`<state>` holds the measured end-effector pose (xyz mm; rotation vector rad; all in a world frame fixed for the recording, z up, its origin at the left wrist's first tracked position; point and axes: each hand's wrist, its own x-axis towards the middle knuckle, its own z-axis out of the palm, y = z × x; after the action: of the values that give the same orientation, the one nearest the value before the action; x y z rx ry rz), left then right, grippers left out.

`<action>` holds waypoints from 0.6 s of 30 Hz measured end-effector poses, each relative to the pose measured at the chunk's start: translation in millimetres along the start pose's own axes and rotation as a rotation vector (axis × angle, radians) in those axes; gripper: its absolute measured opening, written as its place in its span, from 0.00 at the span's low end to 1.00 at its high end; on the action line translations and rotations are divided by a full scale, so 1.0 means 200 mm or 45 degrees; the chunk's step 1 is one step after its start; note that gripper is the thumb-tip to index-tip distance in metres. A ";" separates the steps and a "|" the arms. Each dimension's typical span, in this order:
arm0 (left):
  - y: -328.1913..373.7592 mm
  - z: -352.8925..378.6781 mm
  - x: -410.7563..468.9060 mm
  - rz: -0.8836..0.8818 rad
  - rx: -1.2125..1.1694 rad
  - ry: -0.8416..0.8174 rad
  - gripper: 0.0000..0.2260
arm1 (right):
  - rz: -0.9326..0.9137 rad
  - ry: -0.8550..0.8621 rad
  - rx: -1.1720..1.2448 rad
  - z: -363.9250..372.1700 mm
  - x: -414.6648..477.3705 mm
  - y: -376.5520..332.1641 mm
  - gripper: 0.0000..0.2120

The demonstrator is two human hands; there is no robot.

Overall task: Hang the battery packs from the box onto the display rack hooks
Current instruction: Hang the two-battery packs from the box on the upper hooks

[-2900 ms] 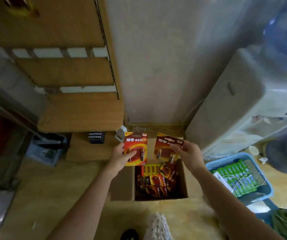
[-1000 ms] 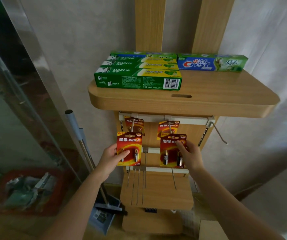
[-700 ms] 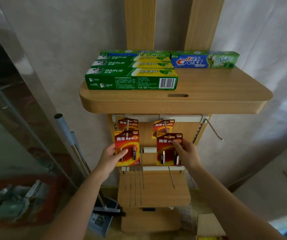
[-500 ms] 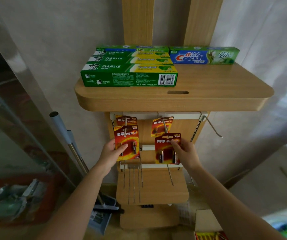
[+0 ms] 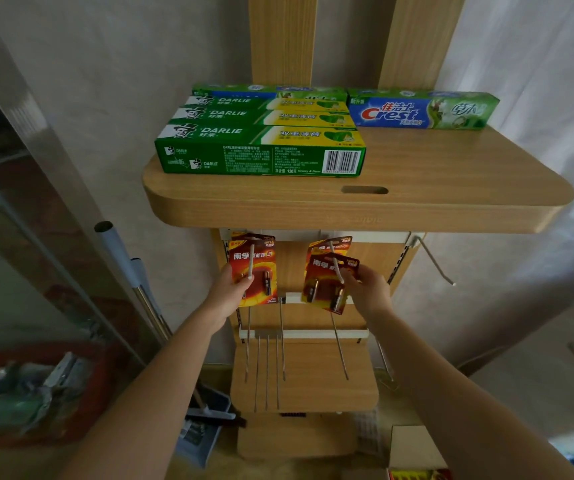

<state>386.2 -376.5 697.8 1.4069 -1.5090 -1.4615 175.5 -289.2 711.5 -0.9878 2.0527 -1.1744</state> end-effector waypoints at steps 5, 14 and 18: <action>0.03 -0.02 0.10 -0.031 0.177 0.027 0.16 | 0.027 0.013 -0.075 0.03 0.11 -0.04 0.13; 0.00 0.00 0.18 -0.086 0.535 0.277 0.15 | 0.046 0.079 -0.123 0.05 0.16 -0.08 0.14; -0.04 0.01 0.09 -0.150 0.600 0.381 0.18 | 0.051 0.088 -0.075 0.03 0.09 0.01 0.20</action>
<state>381.2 -390.8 685.6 1.9200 -1.6575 -0.9288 168.6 -306.5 705.0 -0.9410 2.1627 -1.1483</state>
